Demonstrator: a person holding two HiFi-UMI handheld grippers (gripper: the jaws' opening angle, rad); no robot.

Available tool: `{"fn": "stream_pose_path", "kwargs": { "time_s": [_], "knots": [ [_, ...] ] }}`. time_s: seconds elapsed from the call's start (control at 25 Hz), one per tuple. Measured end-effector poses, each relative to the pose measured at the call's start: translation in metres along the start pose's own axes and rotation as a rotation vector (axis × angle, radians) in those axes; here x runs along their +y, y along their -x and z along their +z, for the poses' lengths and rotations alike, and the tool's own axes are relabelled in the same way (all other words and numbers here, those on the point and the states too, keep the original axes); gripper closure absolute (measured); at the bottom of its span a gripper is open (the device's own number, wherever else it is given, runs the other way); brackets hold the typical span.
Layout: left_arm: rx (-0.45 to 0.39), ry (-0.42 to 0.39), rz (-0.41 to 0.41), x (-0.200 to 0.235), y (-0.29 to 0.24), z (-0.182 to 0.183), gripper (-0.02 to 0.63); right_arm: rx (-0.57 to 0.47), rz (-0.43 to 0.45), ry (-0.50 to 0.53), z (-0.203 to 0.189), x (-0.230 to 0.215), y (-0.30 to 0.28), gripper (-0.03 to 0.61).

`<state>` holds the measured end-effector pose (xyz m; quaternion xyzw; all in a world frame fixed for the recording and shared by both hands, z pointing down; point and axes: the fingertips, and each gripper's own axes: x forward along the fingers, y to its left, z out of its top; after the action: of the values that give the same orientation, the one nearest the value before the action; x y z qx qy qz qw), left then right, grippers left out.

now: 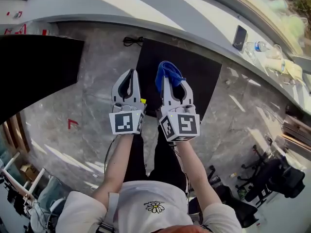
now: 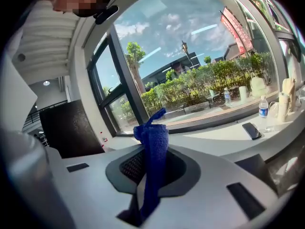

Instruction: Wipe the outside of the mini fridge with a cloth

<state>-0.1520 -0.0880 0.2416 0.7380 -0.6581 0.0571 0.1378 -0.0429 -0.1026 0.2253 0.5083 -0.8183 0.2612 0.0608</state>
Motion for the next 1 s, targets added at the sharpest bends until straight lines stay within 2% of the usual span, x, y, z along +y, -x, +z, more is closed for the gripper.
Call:
{"fn": "stream_pose_path", "kwargs": {
  "time_s": [0.12, 0.28, 0.48, 0.6, 0.76, 1.0],
  "knots": [
    [0.027, -0.049, 0.005, 0.017, -0.021, -0.036, 0.609, 0.014, 0.02, -0.045, -0.031, -0.004, -0.038, 0.516],
    [0.054, 0.011, 0.065, 0.056, -0.031, -0.077, 0.609, 0.068, 0.049, -0.179, -0.071, -0.005, -0.09, 0.516],
    [0.096, 0.025, 0.051, 0.067, -0.04, -0.11, 0.608, 0.177, 0.102, -0.263, -0.104, -0.004, -0.144, 0.516],
    [0.101, 0.035, 0.015, 0.068, -0.048, -0.122, 0.609, 0.238, 0.055, -0.234, -0.124, -0.012, -0.169, 0.516],
    [0.122, 0.038, -0.01, 0.069, -0.051, -0.131, 0.609, 0.316, -0.048, -0.123, -0.144, -0.03, -0.189, 0.517],
    [0.131, 0.085, 0.025, 0.081, -0.048, -0.137, 0.609, 0.409, -0.12, -0.032, -0.158, -0.048, -0.199, 0.516]
  ]
}}
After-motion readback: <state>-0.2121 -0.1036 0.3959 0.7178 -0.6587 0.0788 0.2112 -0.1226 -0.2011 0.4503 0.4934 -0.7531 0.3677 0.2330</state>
